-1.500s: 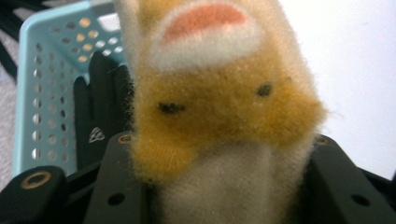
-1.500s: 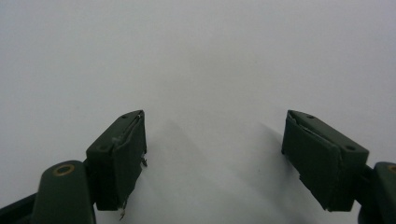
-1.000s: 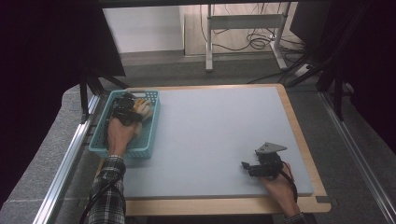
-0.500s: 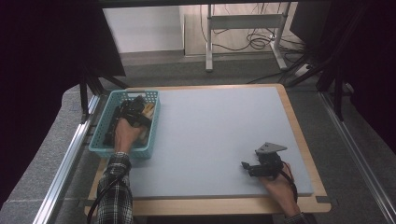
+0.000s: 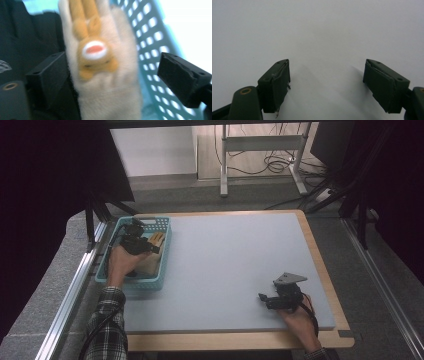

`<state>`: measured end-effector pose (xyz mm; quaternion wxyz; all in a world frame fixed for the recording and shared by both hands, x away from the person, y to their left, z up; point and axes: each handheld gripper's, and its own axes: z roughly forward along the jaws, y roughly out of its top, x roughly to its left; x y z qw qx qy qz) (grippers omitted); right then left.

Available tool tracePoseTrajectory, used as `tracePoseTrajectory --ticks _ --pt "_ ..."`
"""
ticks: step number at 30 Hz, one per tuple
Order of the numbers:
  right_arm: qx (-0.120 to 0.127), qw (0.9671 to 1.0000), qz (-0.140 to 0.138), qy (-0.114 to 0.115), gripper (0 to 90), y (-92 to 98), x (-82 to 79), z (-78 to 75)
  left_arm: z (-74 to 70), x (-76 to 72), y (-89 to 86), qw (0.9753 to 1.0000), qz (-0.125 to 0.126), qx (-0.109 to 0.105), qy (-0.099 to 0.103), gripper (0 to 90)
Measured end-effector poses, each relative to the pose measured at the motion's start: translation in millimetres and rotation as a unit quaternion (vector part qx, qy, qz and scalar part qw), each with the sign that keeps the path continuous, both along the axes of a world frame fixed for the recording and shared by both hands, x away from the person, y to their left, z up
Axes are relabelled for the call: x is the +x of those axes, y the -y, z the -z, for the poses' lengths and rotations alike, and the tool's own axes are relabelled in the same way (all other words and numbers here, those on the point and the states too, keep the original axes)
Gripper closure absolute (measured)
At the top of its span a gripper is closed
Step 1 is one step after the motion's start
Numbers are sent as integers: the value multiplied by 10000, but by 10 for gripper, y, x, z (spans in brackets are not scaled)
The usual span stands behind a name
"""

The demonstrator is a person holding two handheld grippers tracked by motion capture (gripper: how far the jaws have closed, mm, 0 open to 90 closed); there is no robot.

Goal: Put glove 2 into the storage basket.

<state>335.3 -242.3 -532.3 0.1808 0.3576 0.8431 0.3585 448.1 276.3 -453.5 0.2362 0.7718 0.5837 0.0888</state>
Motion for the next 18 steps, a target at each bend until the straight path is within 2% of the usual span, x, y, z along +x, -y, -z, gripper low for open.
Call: tracePoseTrajectory --ticks 2,4,5,7,8,9,11,14,18 --pt "-2 10000 0 2 211 0 0 0 -71 -27 -29 9997 -128 108 163 226" --pt "-3 10000 1 0 211 0 -1 0 -100 -43 -71 9990 -264 230 294 378" --pt "-5 10000 1 3 211 0 0 0 -96 -45 -94 9985 -337 306 302 506" --pt "-2 10000 1 1 211 0 -1 0 -38 -32 -132 9965 -536 583 249 676" --pt "-3 10000 1 2 211 0 0 0 -6 -24 -144 9956 -597 686 224 790" --pt "-3 10000 1 3 211 0 0 0 44 -9 -164 9950 -651 743 168 846" --pt "-1 10000 1 2 211 0 0 0 165 31 -207 9951 -718 687 13 900" --pt "1 10000 5 -2 211 0 0 0 319 89 -205 9944 -770 698 -181 900" --pt "2 10000 4 1 211 0 0 0 399 138 -140 9954 -712 591 -237 900"
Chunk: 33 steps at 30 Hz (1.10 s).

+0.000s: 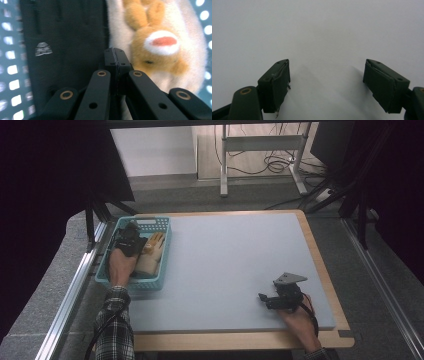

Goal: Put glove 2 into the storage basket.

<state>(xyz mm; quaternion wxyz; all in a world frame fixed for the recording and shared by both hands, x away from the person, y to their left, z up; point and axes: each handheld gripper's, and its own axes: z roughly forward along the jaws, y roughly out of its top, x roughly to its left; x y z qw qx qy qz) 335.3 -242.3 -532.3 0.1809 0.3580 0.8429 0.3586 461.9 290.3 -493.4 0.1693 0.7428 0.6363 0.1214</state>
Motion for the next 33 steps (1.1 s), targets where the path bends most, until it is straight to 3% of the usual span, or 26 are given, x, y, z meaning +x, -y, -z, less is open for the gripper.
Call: tracePoseTrajectory --ticks 3,8,17,22,33 --pt "-7 10000 -5 2 211 2 1 0 16 27 84 9998 97 -186 -13 900" --pt "-13 10000 -8 0 210 2 1 -1 -50 20 210 9992 274 -291 76 900" --pt "-2 10000 -3 1 211 0 0 0 17 1 156 9996 214 -181 39 900" --pt "-2 10000 -3 0 211 0 0 0 -48 -25 98 9996 138 34 252 741" --pt "-6 10000 -4 3 211 0 0 0 -173 -122 -66 9985 -141 7 537 542"
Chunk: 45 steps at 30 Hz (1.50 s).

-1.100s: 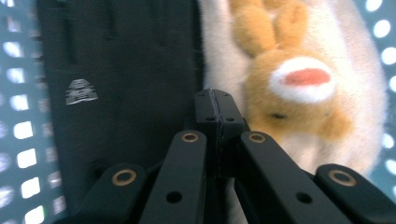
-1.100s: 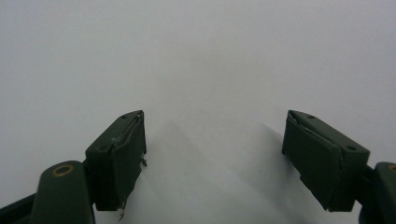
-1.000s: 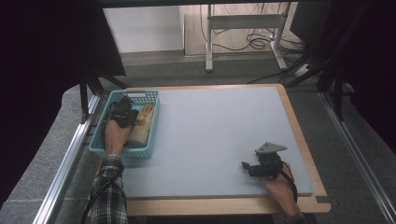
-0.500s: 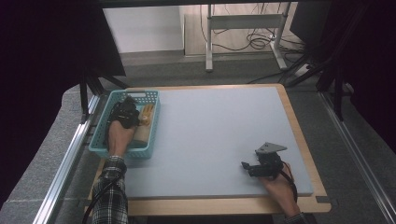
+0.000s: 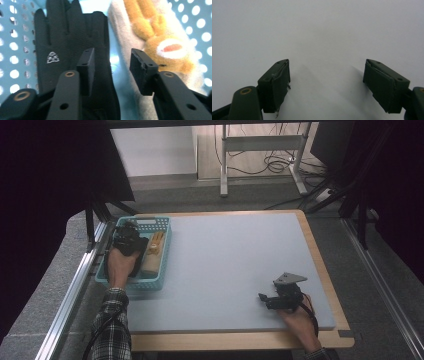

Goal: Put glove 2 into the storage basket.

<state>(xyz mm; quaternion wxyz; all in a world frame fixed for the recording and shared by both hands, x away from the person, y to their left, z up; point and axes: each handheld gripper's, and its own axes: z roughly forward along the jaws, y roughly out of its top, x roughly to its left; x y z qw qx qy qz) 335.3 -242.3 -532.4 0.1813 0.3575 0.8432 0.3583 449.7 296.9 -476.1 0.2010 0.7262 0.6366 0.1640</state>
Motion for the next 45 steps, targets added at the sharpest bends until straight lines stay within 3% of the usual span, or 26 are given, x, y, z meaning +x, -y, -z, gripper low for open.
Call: tracePoseTrajectory --ticks 20,45 --pt "-4 10000 0 2 210 0 -1 0 -126 -136 -123 9988 12 -229 423 279" --pt "-5 10000 -2 6 210 -1 -1 1 -212 -392 -164 9953 328 -474 773 112"
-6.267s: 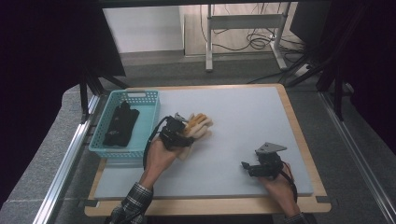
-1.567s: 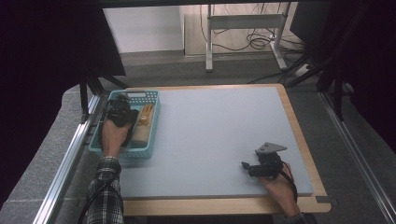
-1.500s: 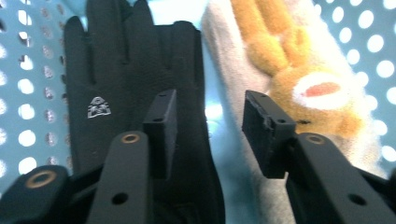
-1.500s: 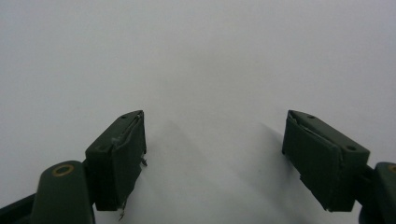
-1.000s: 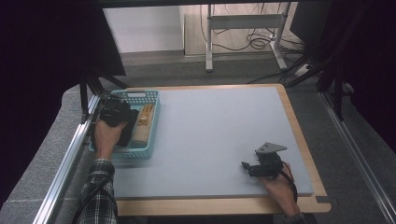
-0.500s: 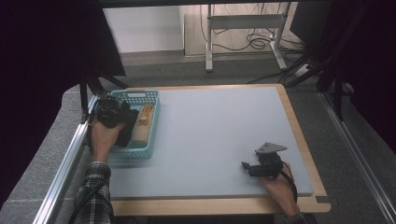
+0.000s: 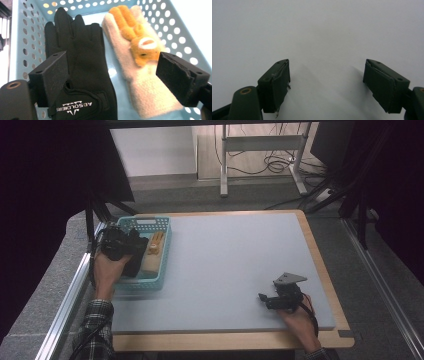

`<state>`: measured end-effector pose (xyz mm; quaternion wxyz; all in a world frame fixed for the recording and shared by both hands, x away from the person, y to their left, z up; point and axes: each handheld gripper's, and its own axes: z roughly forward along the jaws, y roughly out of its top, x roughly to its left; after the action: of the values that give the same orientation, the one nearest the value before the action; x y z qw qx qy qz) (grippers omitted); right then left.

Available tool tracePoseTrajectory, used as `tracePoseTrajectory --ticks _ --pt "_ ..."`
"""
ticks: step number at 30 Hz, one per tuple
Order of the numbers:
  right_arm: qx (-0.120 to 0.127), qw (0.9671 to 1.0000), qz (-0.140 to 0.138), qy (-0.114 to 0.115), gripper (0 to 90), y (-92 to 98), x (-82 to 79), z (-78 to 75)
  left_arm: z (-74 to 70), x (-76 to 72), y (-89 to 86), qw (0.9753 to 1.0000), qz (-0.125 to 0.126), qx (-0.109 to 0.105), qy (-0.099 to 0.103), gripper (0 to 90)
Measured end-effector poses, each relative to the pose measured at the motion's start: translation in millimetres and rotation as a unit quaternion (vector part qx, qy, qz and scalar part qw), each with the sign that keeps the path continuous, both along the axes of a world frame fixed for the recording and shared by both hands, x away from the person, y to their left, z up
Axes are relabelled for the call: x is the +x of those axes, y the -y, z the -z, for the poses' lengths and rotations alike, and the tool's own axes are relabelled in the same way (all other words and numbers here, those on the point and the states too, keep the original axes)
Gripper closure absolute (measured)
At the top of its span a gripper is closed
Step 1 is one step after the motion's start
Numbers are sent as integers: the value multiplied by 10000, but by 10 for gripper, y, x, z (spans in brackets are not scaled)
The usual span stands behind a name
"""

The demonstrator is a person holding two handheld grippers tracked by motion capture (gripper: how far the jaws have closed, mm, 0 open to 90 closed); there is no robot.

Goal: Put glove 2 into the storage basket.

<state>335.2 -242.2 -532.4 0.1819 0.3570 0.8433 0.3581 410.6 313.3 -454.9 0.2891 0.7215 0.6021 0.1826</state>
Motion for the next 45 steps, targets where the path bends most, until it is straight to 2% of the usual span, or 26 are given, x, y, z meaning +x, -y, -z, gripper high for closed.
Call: tracePoseTrajectory --ticks 10,23,29,45 --pt "-3 10000 1 0 210 0 -1 0 -64 -118 43 9995 227 -127 166 62" --pt "-4 10000 3 -1 210 0 -1 0 -112 -261 135 9982 490 -8 334 23" --pt "-6 10000 3 -1 210 0 -1 0 -134 -348 208 9966 650 133 488 21" --pt "-7 10000 -1 1 209 0 0 0 -169 -580 341 9927 953 180 719 2"
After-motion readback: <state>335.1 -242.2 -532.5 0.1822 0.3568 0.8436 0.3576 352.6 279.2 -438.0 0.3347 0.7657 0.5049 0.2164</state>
